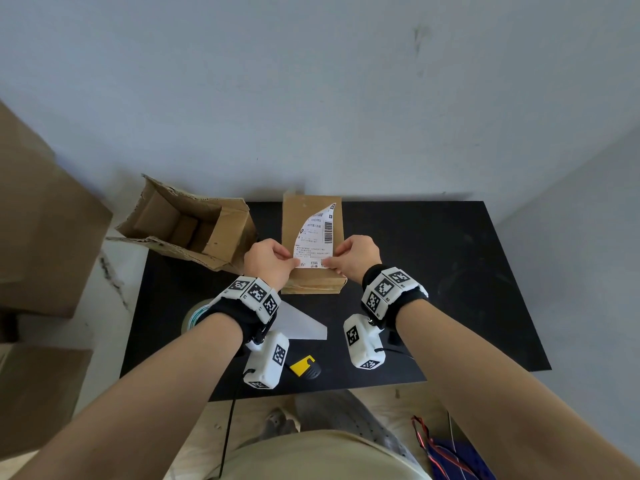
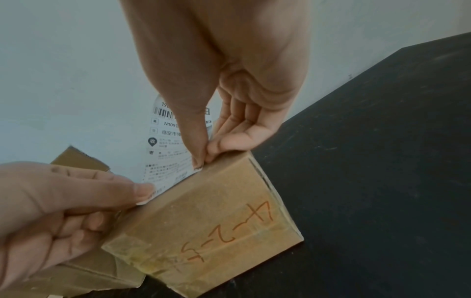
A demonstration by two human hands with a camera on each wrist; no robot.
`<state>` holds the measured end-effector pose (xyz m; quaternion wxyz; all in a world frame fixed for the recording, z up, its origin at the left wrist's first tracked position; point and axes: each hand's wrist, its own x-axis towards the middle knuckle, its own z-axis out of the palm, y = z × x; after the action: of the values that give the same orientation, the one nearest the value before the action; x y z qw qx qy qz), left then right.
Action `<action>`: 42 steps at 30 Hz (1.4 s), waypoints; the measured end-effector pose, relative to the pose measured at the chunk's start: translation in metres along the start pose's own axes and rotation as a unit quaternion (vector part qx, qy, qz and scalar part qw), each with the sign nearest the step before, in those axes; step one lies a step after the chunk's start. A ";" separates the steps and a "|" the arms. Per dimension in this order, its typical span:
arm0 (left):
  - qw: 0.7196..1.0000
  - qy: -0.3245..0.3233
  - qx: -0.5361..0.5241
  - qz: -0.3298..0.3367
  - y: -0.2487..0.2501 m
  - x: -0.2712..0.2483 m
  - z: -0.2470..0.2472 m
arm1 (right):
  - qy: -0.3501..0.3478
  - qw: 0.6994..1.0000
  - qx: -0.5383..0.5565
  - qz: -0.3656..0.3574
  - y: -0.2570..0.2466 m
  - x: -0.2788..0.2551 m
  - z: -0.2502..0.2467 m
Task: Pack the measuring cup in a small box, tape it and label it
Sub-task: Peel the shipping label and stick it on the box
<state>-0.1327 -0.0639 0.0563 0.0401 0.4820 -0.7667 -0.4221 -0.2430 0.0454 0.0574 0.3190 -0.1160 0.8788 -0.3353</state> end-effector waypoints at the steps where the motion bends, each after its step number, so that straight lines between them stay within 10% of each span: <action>1: 1.000 -0.001 0.004 -0.001 0.000 0.000 0.000 | 0.002 1.000 -0.001 -0.001 0.000 0.000 0.000; 10: 0.998 0.000 0.051 0.020 0.002 0.001 0.000 | 0.010 0.996 -0.083 -0.025 -0.003 -0.005 -0.005; 14: 0.982 0.019 0.135 0.128 0.000 -0.004 -0.004 | 0.031 0.986 -0.160 -0.045 -0.001 -0.014 -0.012; 18: 0.901 0.026 0.230 0.368 -0.016 -0.014 -0.001 | 0.086 0.954 -0.214 -0.191 0.012 -0.019 -0.004; 22: 0.842 0.040 0.291 0.452 -0.036 -0.020 0.003 | 0.004 0.907 -0.295 -0.301 0.029 -0.024 0.009; 29: 0.847 -0.001 0.297 0.441 -0.045 -0.025 0.000 | -0.063 0.832 -0.437 -0.337 0.062 -0.030 0.002; 42: 0.873 -0.102 0.341 0.334 -0.026 0.000 0.002 | -0.078 0.851 -0.409 -0.320 0.049 -0.019 -0.003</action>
<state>-0.1159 -0.0673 0.0371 -0.0666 0.1354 -0.9782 -0.1430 -0.2296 0.0916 0.0355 0.1857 -0.5365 0.8230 -0.0191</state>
